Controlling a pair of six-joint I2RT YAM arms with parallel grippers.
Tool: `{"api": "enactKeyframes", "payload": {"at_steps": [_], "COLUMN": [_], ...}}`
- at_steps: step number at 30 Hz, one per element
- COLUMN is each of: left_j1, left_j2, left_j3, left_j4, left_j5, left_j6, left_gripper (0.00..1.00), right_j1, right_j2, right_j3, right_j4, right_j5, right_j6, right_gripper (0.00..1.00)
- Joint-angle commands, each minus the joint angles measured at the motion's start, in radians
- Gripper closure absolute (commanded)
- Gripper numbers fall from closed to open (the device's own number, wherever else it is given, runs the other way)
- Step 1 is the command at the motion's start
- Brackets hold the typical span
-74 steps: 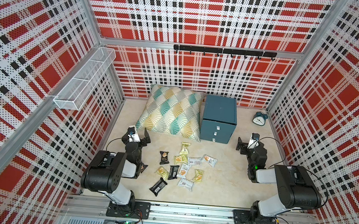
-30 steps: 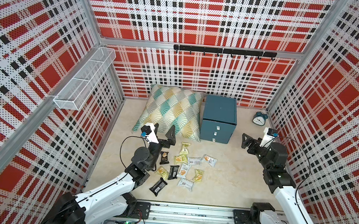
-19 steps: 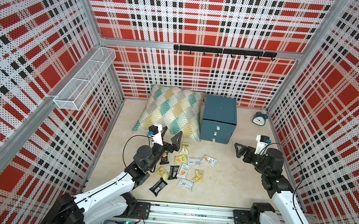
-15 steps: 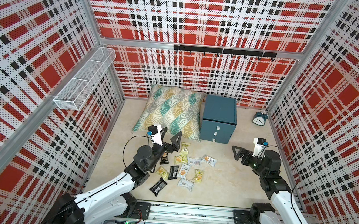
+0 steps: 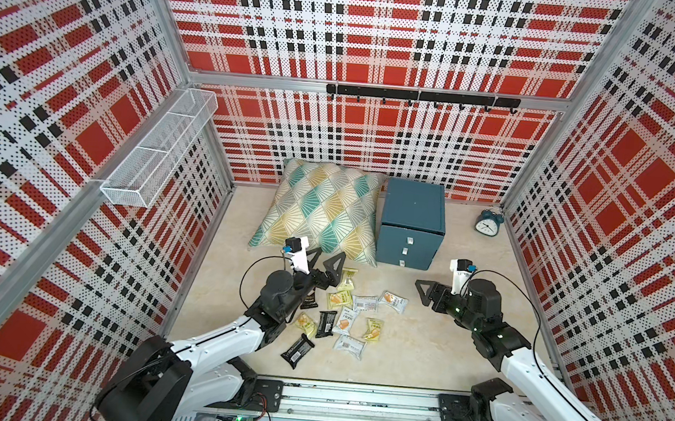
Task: Place the cookies into the drawer by color
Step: Open the drawer in the storage box.
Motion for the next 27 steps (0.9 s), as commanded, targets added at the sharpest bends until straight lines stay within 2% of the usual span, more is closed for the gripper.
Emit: {"api": "enactKeyframes", "payload": {"at_steps": [1, 6, 10, 19, 27], "left_j1": [0.023, 0.009, -0.011, -0.037, -0.048], "left_j2": [0.014, 0.016, 0.011, 0.001, -0.008], "left_j3": [-0.008, -0.007, -0.007, -0.012, -0.012], "left_j4": [0.047, 0.05, 0.049, 0.048, 0.038], "left_j5": [0.072, 0.071, 0.064, 0.039, 0.032], "left_j6": [-0.029, -0.015, -0.001, 0.02, 0.025], "left_gripper": [0.01, 0.01, 0.01, 0.01, 0.01], "right_j1": [0.021, 0.036, 0.039, 0.05, 0.063], "right_j2": [0.037, 0.118, 0.186, 0.376, 0.504], "right_j3": [0.04, 0.083, 0.155, 0.338, 0.451], "right_j4": [0.058, 0.118, 0.128, 0.134, 0.118], "right_j5": [0.035, 0.047, 0.091, 0.109, 0.131], "right_j6": [0.076, 0.142, 0.154, 0.154, 0.144], "right_gripper": [0.28, 0.35, 0.43, 0.61, 0.69]}}
